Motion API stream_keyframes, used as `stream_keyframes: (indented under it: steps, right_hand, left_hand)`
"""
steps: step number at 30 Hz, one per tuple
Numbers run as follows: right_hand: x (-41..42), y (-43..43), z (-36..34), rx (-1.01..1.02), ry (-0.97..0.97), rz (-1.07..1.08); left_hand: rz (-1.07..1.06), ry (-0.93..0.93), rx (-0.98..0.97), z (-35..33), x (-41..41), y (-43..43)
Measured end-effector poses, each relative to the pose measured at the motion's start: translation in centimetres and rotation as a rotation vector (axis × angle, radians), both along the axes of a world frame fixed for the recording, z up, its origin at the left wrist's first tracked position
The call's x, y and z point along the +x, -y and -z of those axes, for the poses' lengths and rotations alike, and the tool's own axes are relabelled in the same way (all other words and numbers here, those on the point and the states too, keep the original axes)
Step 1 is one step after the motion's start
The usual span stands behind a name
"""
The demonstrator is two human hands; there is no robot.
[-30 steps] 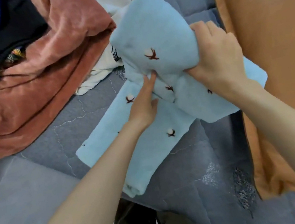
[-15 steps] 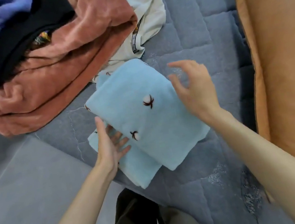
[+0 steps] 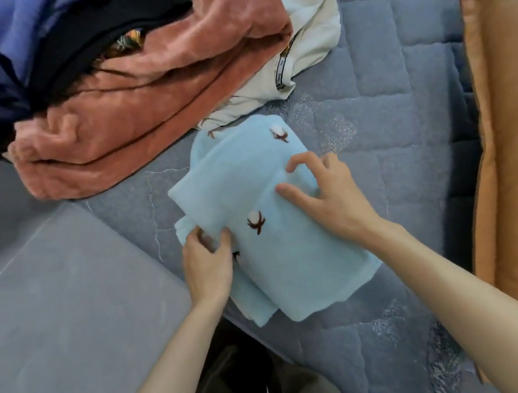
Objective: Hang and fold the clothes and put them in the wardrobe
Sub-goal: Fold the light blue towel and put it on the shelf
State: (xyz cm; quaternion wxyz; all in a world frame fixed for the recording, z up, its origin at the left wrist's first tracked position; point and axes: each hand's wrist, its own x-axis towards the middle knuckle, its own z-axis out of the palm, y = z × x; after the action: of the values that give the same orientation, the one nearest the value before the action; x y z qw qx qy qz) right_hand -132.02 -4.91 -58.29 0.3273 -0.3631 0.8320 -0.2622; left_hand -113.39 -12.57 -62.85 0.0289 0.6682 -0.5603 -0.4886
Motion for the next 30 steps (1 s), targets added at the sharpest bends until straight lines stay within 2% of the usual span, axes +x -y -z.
stream_keyframes:
  steps: [2,4,6,7,8,10,14,15,17,18,20,22,24,27,30]
  right_hand:
    - [0.0,0.6,-0.4,-0.174,0.021,0.122]
    - [-0.5,1.0,-0.4,-0.247,0.054,0.273]
    - [-0.7,1.4,0.4,-0.127,0.171,0.336]
    - [-0.6,1.5,1.0,-0.023,0.242,0.334]
    - [-0.4,1.5,1.5,0.064,0.309,0.316]
    - [0.2,1.5,1.9,0.099,0.342,0.245]
    - [1.1,1.6,1.8,0.013,0.082,0.066]
    - [1.5,1.6,1.8,0.004,0.055,0.035]
    - [2.1,1.5,1.7,-0.013,-0.001,-0.013]
    - [2.5,1.5,1.5,-0.019,-0.038,-0.034]
    - [2.8,1.5,1.3,-0.048,-0.068,-0.075]
    - [2.7,1.3,1.1,-0.100,-0.057,-0.104]
    - [2.7,0.7,1.0,-0.115,-0.045,-0.056]
    - [4.4,-0.2,1.1,-0.069,-0.065,0.010]
    - [6.3,-0.7,2.2,0.105,-0.134,-0.070]
  left_hand:
    - [-0.103,0.061,-0.071,-0.1,0.5,-0.1]
    - [-0.296,-0.167,0.087,-0.7,0.2,0.1]
    - [-0.335,-0.436,0.243,-1.1,-0.3,0.0]
    - [-0.272,-0.467,0.272,-1.3,-0.6,0.0]
    - [-0.223,-0.451,0.284,-1.3,-0.9,-0.1]
    - [-0.203,-0.336,0.321,-1.4,-1.8,0.0]
    - [-0.345,-0.216,0.397,-2.3,-3.8,0.8]
    - [-0.380,-0.205,0.346,-2.5,-4.2,0.8]
    - [-0.363,-0.190,0.042,-3.0,-4.5,0.6]
    - [-0.281,-0.194,-0.185,-3.3,-4.6,0.7]
    - [0.043,-0.182,-0.584,-3.6,-5.1,1.4]
    - [0.419,-0.077,-0.777,-3.1,-6.0,2.5]
    - [0.656,0.026,-0.742,-2.2,-6.4,3.2]
    - [0.783,0.088,-0.667,-0.4,-6.0,4.4]
    - [0.892,0.099,-0.673,1.0,-5.2,5.5]
